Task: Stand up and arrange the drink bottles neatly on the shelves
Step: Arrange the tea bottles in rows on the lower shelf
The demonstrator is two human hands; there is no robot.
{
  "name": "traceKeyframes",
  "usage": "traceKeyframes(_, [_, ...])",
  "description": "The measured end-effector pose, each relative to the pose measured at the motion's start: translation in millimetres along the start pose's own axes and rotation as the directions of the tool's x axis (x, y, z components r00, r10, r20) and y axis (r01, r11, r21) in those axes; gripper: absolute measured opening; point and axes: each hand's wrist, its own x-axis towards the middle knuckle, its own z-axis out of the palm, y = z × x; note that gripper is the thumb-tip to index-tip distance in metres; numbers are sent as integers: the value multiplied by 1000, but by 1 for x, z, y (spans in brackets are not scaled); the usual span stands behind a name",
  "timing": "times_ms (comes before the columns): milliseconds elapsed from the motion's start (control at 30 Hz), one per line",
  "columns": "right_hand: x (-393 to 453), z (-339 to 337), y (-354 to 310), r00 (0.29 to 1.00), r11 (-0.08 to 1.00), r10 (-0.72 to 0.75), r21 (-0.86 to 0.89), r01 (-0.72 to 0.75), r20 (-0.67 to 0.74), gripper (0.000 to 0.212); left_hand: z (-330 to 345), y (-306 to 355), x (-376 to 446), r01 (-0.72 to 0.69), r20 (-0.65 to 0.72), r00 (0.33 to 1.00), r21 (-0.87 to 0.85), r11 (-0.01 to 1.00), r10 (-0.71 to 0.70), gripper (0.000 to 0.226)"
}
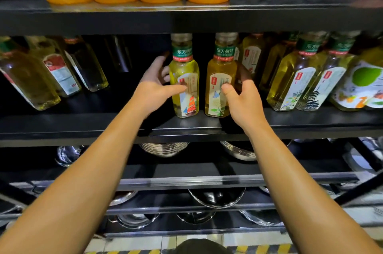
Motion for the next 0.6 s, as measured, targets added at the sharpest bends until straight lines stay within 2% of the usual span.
traceKeyframes(67, [1, -2, 1, 1000, 1000, -15, 14, 14, 17, 40, -4, -1, -4, 1, 2, 1000, 35, 999, -1, 81])
traceKeyframes(200, [4, -4, 3, 999, 998, 14, 53, -16, 34, 23, 2, -5, -10, -8, -27, 1000, 25, 1000, 8, 54])
traceKeyframes(300, [6, -4, 4, 1000, 999, 2, 48, -3, 27, 34, 14, 3, -8, -15, 6, 1000, 51, 999, 15, 56])
traceKeyframes(400, [9, -10, 7, 999, 1000, 19, 19, -18, -26, 20, 31, 9, -8, -40, 16, 999, 62, 997, 39, 57])
traceKeyframes(533, [15, -18, 11, 991, 996, 11, -85, -22, -137, 32, 55, 10, 0, -45, -14, 999, 80, 996, 46, 58])
traceKeyframes(600, [18, -22, 12, 978, 992, 30, -112, -54, -206, 31, 68, 10, 5, -33, -19, 999, 60, 998, 34, 62])
